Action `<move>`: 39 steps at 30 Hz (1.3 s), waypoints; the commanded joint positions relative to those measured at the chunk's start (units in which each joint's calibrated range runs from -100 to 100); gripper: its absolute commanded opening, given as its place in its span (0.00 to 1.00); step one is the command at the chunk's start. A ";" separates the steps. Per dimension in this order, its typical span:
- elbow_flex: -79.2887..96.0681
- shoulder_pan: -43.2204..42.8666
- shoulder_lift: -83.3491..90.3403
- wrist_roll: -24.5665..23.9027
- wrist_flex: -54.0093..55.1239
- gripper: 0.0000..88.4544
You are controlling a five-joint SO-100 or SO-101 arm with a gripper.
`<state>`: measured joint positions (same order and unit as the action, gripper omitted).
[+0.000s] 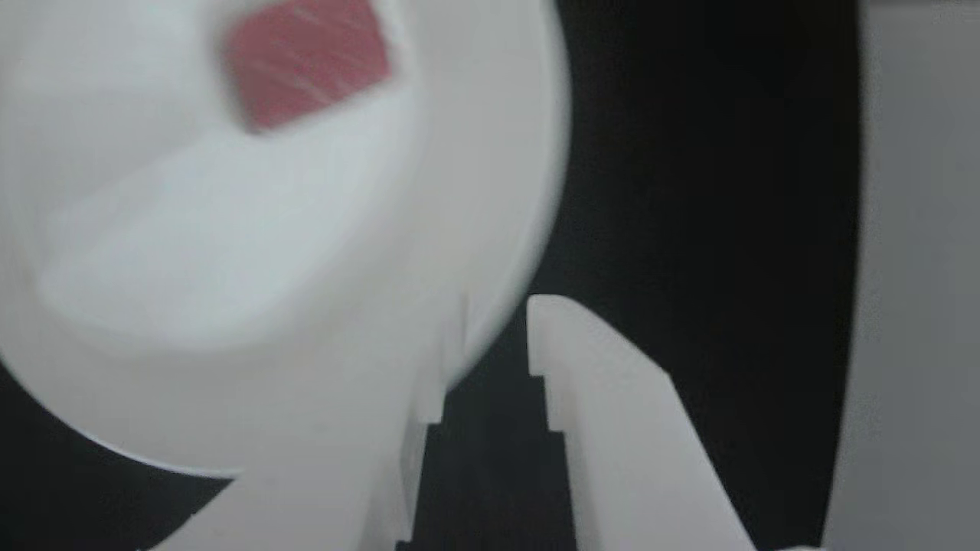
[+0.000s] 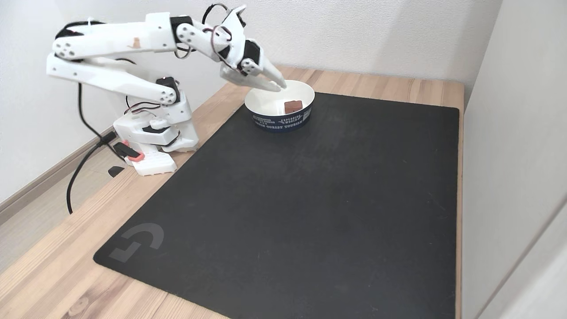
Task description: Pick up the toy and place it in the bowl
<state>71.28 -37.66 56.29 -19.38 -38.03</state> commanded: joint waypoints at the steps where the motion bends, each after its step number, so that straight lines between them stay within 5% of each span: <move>1: -2.01 10.52 7.11 0.44 1.20 0.03; 14: 10.87 34.78 20.62 14.58 1.20 0.03; 24: 28.18 34.78 37.21 14.58 0.18 0.03; 32: 28.27 35.03 42.96 14.58 -13.70 0.03; 39: 28.27 35.03 43.05 14.58 -15.40 0.03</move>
<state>98.87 -3.12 98.67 -5.02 -53.06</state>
